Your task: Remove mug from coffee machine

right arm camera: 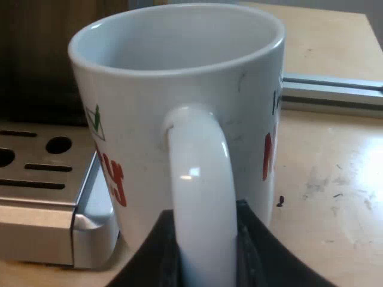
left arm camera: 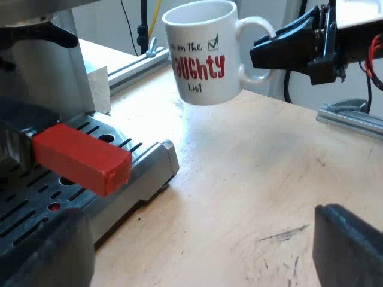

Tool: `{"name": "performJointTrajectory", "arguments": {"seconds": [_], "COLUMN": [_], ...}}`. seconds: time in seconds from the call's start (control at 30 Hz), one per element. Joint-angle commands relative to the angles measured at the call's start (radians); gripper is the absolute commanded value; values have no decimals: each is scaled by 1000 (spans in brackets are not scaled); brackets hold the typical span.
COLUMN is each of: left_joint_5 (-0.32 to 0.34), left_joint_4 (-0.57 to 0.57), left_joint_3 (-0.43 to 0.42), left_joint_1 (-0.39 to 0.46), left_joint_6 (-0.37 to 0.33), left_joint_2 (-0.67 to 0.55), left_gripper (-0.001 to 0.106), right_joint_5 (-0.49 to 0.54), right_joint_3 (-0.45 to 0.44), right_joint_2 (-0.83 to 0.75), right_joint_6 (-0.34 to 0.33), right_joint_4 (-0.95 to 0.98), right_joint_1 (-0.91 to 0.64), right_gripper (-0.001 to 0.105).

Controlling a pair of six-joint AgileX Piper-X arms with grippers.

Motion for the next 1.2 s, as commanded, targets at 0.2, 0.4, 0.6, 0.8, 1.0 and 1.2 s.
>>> {"name": "performJointTrajectory", "arguments": {"seconds": [0.2,0.4,0.6,0.8,1.0,1.2], "left_joint_5": [13,13,13,-5,-18,-18], "left_joint_4": [-16,-16,-16,-16,-16,-16], "left_joint_3": [2,2,2,2,2,2], "left_joint_1": [-4,-4,-4,-4,-4,-4], "left_joint_6": [-10,-10,-10,-10,-10,-10], "left_joint_2": [-3,-3,-3,-3,-3,6], "left_gripper": [77,77,77,77,77,77], "right_joint_5": [46,89,91,-35,-98,-168], "right_joint_3": [42,77,89,89,89,89], "right_joint_2": [63,113,202,269,327,431], "right_joint_6": [3,3,3,3,0,-55], "right_joint_4": [-145,-290,-380,-473,-496,-645], "right_joint_1": [0,0,-42,-168,-260,-298], "right_gripper": [0,0,0,0,0,0]}}
